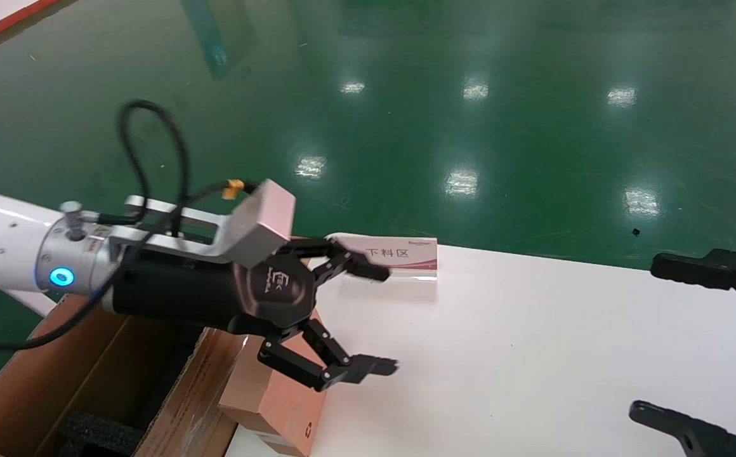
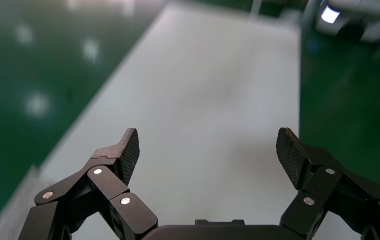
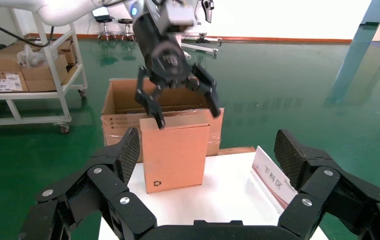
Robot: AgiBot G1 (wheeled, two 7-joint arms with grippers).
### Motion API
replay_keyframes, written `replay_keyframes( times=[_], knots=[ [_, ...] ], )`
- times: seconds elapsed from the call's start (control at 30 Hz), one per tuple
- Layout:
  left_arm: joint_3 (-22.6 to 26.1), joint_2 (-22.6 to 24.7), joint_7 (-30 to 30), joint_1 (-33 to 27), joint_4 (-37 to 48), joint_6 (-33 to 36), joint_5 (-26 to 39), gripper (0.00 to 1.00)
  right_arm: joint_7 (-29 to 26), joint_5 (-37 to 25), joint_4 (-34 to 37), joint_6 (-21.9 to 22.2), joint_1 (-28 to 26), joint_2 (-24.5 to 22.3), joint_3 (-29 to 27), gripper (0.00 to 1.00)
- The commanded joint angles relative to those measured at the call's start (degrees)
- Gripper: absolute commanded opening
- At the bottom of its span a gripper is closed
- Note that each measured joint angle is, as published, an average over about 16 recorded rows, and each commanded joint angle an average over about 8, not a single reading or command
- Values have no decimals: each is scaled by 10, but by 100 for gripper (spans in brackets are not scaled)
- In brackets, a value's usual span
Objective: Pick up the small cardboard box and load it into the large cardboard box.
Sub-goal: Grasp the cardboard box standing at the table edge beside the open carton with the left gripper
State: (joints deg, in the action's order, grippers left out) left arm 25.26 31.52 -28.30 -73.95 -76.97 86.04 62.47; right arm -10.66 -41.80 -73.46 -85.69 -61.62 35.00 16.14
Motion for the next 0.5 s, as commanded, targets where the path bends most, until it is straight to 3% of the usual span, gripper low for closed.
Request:
replay_keyframes(
  times=[0.03,0.3,0.5],
  knots=[
    [18,-2,-33,-26,-2,8,38,100,0,0,0,0,0,0,0,100],
    [112,31,-144,-151,-5,39,180,100,0,0,0,0,0,0,0,100],
    [205,52,-229,-235,-6,45,240,100,0,0,0,0,0,0,1,100]
  ],
)
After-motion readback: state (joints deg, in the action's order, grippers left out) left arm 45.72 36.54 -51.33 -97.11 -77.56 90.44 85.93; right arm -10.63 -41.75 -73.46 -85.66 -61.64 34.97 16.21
